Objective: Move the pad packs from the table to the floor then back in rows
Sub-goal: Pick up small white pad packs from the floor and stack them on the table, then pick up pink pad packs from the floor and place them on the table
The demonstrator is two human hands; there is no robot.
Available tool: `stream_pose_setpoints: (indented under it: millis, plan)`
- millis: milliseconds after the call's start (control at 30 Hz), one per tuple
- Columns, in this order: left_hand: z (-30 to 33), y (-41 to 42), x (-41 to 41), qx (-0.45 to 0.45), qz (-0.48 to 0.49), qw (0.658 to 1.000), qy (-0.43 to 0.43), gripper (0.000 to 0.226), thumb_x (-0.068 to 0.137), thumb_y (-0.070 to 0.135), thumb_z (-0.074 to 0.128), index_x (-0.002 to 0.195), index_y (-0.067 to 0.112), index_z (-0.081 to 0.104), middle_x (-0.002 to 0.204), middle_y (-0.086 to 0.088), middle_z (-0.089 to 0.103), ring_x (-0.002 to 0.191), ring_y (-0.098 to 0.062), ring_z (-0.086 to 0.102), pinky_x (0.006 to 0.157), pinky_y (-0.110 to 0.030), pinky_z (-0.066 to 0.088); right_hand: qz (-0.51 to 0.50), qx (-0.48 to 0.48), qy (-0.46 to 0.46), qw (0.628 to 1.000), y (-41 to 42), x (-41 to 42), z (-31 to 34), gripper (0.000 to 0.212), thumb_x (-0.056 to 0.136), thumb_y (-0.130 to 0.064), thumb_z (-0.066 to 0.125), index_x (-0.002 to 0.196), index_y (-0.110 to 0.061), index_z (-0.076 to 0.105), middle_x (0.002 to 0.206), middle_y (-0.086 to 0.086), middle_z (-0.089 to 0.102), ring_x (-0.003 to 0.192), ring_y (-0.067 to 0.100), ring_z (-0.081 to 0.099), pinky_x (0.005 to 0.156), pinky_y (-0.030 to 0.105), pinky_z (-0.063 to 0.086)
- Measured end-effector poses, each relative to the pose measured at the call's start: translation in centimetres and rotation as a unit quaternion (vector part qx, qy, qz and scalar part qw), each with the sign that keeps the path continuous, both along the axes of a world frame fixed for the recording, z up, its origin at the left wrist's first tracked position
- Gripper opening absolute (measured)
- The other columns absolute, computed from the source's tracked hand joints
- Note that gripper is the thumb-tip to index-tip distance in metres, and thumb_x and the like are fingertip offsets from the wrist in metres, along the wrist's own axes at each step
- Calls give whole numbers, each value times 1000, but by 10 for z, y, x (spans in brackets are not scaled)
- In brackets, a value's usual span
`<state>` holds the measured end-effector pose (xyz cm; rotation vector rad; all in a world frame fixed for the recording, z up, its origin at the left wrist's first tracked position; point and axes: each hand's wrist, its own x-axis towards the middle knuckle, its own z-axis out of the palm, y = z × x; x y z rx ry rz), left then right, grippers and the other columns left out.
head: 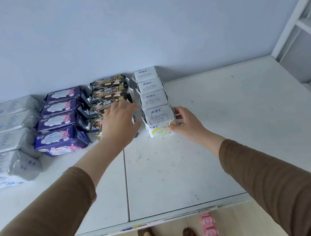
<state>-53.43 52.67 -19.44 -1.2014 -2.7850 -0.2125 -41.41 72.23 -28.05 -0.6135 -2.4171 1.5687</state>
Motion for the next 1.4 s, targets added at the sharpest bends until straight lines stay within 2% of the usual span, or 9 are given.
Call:
stream_pose_setpoints:
  millis: [33,100,167,233,467,733,1067,1200,1400]
  plan:
    - [-3,-5,6,5,4,1000,-4,38,89,35,58,126,29,59,126,5,55,117,-21,47,98,-39,38,-3,14,3,1000,-1,-1,0,47,75,-15,75,104,-47,56,100,-36,63,96,-16,58,78,21,50]
    - [-9,-16,18,6,5,1000,-16,40,88,35,60,128,28,58,125,6,56,115,-20,47,96,-38,39,-14,35,3,999,-6,1,-1,49,75,-16,76,114,-40,57,106,-25,61,99,-12,56,84,27,51]
    - [-14,-27,30,7,-1,999,-31,42,89,37,61,130,26,56,124,6,56,116,-20,48,95,-38,42,-29,61,-18,998,-11,8,-2,69,77,-24,79,138,-24,47,125,-7,51,114,6,50,96,31,45]
    - [-19,-37,44,10,-1,999,-52,43,90,39,61,130,25,55,123,7,55,116,-20,48,92,-38,45,-51,79,-45,995,-18,22,1,78,80,-30,77,147,-17,38,136,3,45,124,17,46,100,34,42]
    - [-44,-77,114,52,-41,993,-95,40,89,34,64,128,25,56,120,8,56,111,-19,50,87,-35,45,-16,213,-31,976,-72,119,21,45,90,-27,66,133,-19,54,135,-2,48,124,19,42,93,28,38]
    - [-96,-138,236,117,-90,980,-137,30,88,26,66,118,24,63,110,6,60,102,-20,52,77,-37,49,-49,207,-23,977,-147,266,-6,30,92,-24,65,121,-25,61,124,-10,54,117,8,45,94,19,33]
    - [-248,-172,381,-25,-90,953,-289,29,89,29,65,117,26,63,110,8,60,104,-19,51,85,-36,45,-102,102,-211,967,-156,435,-157,28,91,-17,66,119,-18,64,124,-1,60,116,19,52,93,24,38]
    - [-330,-157,421,-74,-66,939,-330,33,89,30,64,122,26,59,113,9,57,106,-17,50,86,-34,46,-96,65,-262,958,-140,471,-244,32,91,-17,65,122,-18,62,124,1,60,115,22,54,95,31,43]
    - [-486,-116,456,-134,2,910,-391,46,89,30,63,133,27,51,125,6,52,117,-18,50,90,-38,48,-53,26,-299,952,-120,504,-400,41,93,-20,62,133,-20,52,129,-3,56,118,15,54,96,27,44]
